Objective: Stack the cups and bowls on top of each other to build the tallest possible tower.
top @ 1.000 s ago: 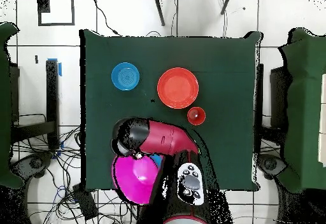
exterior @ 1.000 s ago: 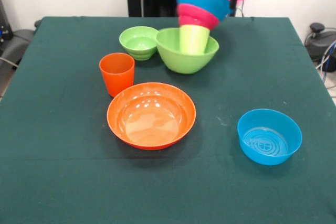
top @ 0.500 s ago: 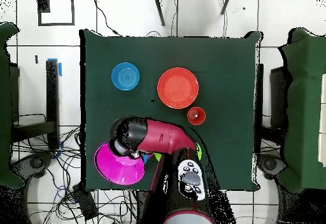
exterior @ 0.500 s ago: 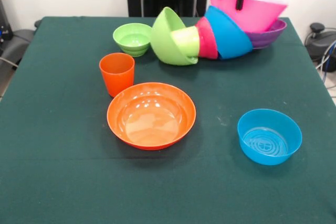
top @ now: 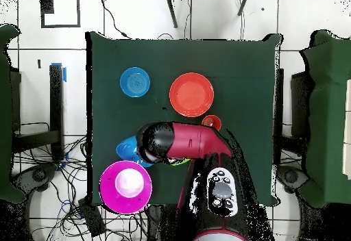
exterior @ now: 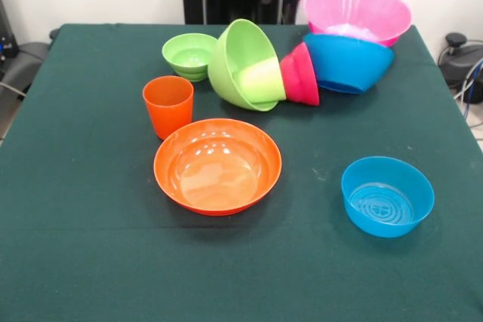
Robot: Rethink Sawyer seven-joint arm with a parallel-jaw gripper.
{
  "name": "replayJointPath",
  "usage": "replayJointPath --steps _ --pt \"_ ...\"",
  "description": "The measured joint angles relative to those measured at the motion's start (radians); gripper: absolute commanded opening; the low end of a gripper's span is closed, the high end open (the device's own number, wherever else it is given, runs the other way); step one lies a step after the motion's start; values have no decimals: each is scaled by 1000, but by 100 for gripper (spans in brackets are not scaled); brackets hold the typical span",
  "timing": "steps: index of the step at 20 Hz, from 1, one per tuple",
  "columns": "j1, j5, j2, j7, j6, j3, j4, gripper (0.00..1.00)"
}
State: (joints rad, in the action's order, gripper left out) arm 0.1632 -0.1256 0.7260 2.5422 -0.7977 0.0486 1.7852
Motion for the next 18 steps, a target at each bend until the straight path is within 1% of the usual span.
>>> replayJointPath --steps 2,4,13,18 --pt "10 -37 -8 0 0 14 -35 100" --pt "12 -49 -20 0 5 20 -58 100" --pt "12 -55 -104 0 60 23 -156 100" --pt "13 -55 -144 0 64 23 -197 100"
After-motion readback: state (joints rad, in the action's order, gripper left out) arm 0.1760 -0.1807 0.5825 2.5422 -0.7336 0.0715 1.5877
